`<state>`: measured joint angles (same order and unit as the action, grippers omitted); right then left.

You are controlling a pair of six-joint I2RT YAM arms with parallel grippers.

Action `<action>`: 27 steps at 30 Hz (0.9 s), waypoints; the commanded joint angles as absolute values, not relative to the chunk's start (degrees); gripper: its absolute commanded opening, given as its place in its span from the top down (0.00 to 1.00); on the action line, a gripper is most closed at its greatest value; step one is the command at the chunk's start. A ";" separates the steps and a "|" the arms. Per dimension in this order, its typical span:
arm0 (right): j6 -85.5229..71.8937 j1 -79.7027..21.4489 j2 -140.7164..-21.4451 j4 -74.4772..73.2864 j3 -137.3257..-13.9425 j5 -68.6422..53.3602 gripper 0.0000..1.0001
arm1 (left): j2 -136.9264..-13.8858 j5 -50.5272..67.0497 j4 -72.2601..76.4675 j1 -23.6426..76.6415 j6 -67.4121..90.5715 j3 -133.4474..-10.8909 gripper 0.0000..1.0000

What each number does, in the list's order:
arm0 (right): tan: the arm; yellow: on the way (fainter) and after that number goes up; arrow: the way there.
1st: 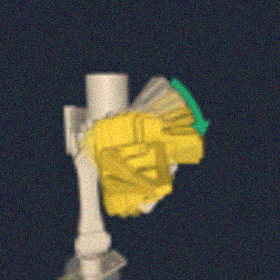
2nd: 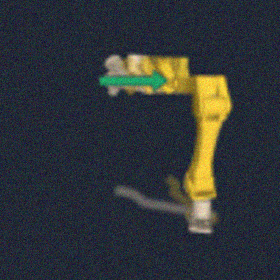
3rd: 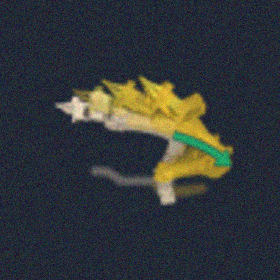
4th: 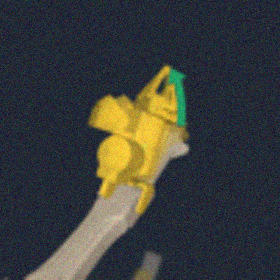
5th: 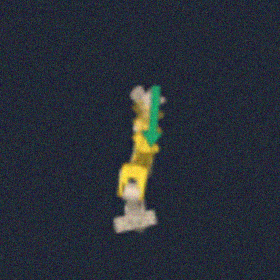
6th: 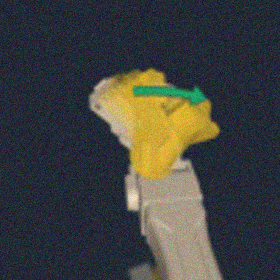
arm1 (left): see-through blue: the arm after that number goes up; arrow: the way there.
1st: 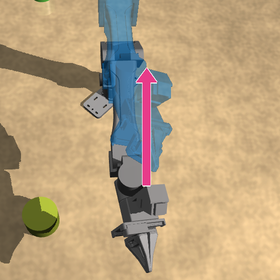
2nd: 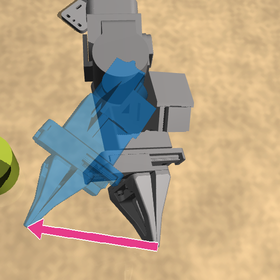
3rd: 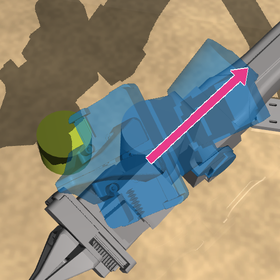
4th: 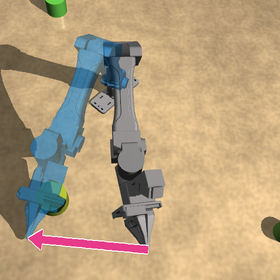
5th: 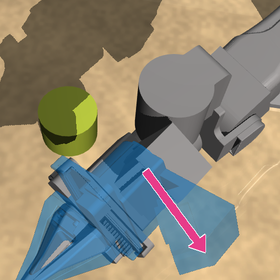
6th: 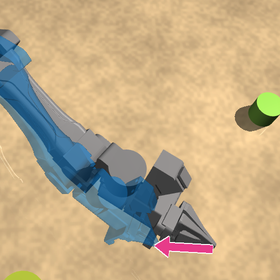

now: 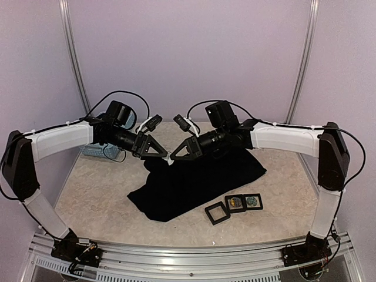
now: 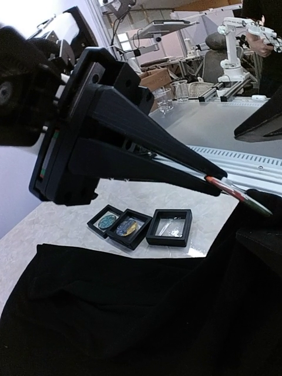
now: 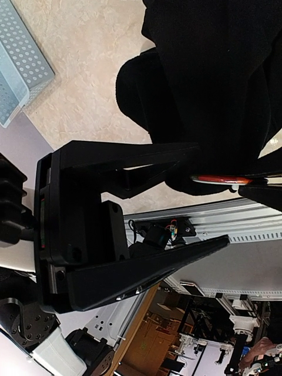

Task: Remove the brooch from the garment
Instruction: Pass from the right arm to the left

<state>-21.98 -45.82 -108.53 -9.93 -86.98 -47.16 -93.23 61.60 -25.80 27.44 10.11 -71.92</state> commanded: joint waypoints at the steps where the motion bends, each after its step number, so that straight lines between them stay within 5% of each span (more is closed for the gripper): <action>1: -21.14 -45.51 -110.23 -11.88 -89.13 -50.27 1.00 | -94.28 61.70 -27.23 28.48 9.01 -72.95 0.55; 10: -19.26 -45.44 -111.51 -14.71 -90.76 -49.57 1.00 | -94.30 61.39 -28.89 28.57 8.69 -72.67 0.78; 16: -17.75 -45.47 -111.80 -16.96 -91.83 -49.76 1.00 | -93.98 60.74 -29.79 28.56 8.09 -72.38 0.76; 21: -16.98 -45.28 -111.94 -17.66 -91.77 -48.59 1.00 | -94.01 62.26 -30.13 28.65 8.16 -72.64 0.90; 27: -16.96 -44.82 -113.06 -16.99 -93.20 -49.00 1.00 | -93.27 63.04 -30.80 28.92 7.91 -72.07 0.95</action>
<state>-18.20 -45.34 -110.78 -16.73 -90.94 -50.04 -93.71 60.38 -29.26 28.34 7.49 -71.92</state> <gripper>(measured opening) 0.023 0.099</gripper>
